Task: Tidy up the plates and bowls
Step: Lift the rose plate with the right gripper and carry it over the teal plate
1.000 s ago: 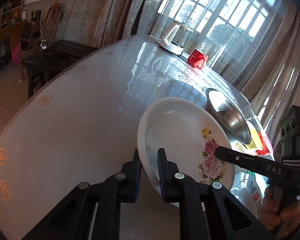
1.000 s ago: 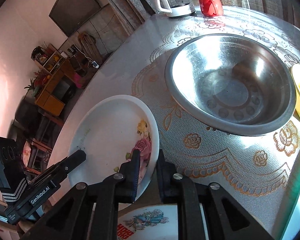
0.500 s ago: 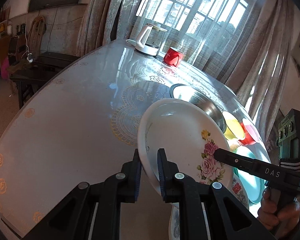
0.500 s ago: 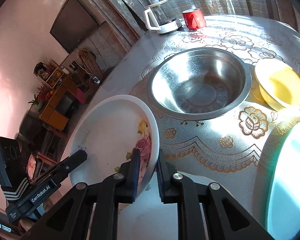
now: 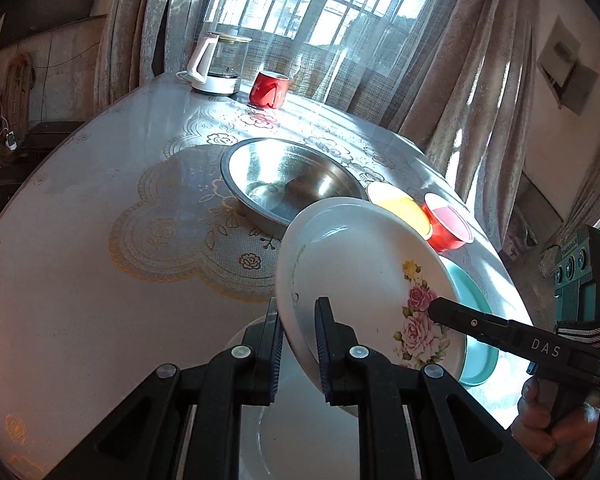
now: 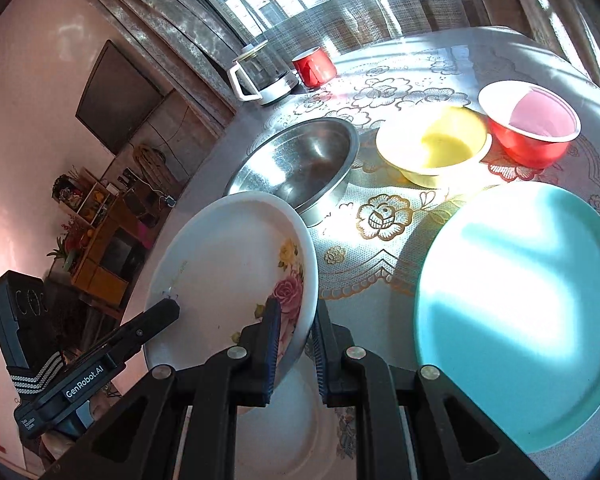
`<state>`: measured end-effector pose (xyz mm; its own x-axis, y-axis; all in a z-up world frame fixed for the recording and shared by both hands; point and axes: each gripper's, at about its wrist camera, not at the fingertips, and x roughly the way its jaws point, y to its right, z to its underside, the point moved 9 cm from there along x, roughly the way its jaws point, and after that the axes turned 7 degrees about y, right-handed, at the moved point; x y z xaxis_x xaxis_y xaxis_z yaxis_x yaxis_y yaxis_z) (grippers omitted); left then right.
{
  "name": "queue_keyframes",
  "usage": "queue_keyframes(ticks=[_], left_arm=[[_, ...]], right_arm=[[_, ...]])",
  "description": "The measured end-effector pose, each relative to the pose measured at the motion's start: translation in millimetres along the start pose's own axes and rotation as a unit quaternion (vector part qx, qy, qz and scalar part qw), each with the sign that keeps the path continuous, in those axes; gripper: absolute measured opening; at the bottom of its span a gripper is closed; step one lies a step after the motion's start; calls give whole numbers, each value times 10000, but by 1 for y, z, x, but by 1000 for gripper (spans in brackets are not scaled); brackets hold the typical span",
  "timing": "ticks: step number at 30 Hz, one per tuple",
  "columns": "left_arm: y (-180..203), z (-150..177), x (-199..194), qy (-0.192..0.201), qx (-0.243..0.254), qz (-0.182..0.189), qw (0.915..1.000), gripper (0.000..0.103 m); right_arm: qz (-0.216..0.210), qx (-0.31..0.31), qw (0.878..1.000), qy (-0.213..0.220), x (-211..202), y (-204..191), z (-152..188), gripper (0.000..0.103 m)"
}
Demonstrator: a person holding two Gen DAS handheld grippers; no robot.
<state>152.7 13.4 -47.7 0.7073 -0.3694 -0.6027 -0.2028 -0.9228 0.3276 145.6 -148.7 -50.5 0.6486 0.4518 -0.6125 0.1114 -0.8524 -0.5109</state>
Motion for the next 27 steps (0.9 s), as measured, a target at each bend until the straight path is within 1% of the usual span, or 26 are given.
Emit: queue_keyframes(ticks=[6, 13, 18, 22, 27], left_arm=[[42, 8, 15, -134, 319, 209, 9992, 15], [81, 20, 32, -387, 613, 437, 9964, 15], [103, 32, 43, -589, 804, 536, 9936, 16], [118, 42, 53, -781, 864, 606, 9913, 16], [132, 47, 61, -893, 981, 662, 9889, 16]], right_arm=[[249, 263, 9991, 206, -26, 36, 2, 16], [500, 561, 9966, 344, -50, 73, 7, 16], [713, 755, 9938, 394, -62, 99, 13, 16], [859, 951, 9911, 374, -67, 118, 19, 16], [985, 1143, 9877, 417, -74, 137, 21, 16]])
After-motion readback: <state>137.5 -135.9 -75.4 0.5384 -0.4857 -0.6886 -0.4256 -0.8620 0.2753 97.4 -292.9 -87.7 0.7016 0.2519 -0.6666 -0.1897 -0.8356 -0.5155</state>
